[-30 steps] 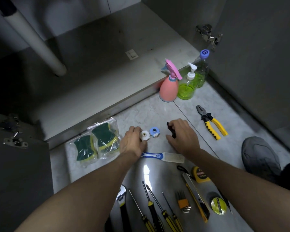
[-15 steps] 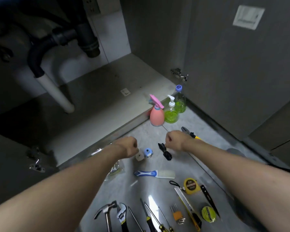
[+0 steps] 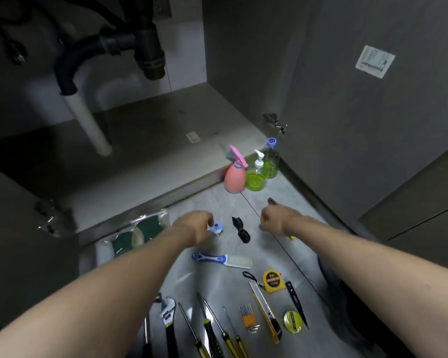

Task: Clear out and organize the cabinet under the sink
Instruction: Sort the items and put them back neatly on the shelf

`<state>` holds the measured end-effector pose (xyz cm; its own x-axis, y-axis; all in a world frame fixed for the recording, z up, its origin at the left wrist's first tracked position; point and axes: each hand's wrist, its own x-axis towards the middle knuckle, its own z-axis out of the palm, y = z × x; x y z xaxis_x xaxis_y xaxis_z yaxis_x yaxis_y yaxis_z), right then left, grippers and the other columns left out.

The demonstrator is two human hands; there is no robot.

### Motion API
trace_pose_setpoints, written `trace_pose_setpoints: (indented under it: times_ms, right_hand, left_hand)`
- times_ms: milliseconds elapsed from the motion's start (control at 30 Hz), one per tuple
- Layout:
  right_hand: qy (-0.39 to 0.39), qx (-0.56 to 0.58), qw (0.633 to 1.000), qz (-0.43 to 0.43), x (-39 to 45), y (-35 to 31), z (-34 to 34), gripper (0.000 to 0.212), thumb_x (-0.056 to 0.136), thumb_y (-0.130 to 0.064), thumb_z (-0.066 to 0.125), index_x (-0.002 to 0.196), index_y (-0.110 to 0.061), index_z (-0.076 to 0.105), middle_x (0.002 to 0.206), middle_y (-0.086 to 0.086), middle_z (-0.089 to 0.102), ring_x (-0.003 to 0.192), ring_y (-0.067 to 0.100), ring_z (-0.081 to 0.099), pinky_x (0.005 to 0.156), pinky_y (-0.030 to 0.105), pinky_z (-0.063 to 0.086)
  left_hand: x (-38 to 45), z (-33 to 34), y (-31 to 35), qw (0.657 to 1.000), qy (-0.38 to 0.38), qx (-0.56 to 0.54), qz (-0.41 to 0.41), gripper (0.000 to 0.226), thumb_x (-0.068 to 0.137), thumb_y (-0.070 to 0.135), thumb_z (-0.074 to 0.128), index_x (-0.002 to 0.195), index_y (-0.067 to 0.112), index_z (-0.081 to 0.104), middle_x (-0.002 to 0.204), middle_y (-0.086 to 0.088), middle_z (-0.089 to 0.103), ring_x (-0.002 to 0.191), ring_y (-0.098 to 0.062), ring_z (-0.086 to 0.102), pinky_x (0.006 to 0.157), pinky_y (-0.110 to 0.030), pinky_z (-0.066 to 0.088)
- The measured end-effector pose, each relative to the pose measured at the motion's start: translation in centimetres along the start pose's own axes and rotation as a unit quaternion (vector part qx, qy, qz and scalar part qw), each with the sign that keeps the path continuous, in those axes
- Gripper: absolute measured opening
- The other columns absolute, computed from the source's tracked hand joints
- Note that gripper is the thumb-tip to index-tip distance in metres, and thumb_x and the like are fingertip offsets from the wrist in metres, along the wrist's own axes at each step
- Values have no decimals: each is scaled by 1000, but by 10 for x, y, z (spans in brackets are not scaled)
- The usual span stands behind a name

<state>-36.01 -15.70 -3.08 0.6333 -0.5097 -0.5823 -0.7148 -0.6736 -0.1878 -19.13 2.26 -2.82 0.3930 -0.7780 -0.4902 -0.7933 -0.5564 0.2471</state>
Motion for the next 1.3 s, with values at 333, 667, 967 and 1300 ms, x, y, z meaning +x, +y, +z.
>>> trace_pose_setpoints:
  times_ms: [333,667,967,1300]
  right_hand:
    - [-10,54,998,16,53,-7,93,28,90,-31,56,111,-12,53,110,9,58,96,25,55,72,33,42]
    - [101,129,984,64,104,-9,130,22,96,-29,54,106,-9,51,107,10,58,92,30,58,70,34,42]
    - [166,282,938,112,129,1,96,19,86,-30,69,77,-22,54,74,-2,60,71,21,56,51,27,33]
    - [169,332,925,79,155,-41,102,16,81,-30,73,81,-17,64,72,-1,65,74,24,62,61,30,43]
  left_hand:
    - [31,144,-7,999,-39,-26,-10,35,96,16,53,131,21,50,132,-3,42,117,-25,54,90,-43,49]
    - [33,139,-31,995,-65,-2,76,24,95,27,57,116,17,55,122,-7,57,106,-29,59,85,-34,47]
    - [49,95,-46,936,143,-292,-133,22,91,35,64,82,21,51,84,-7,68,76,-29,65,67,-37,51]
    - [103,97,-73,846,117,-366,-368,27,84,26,72,100,4,68,102,-17,70,95,-32,67,73,-32,51]
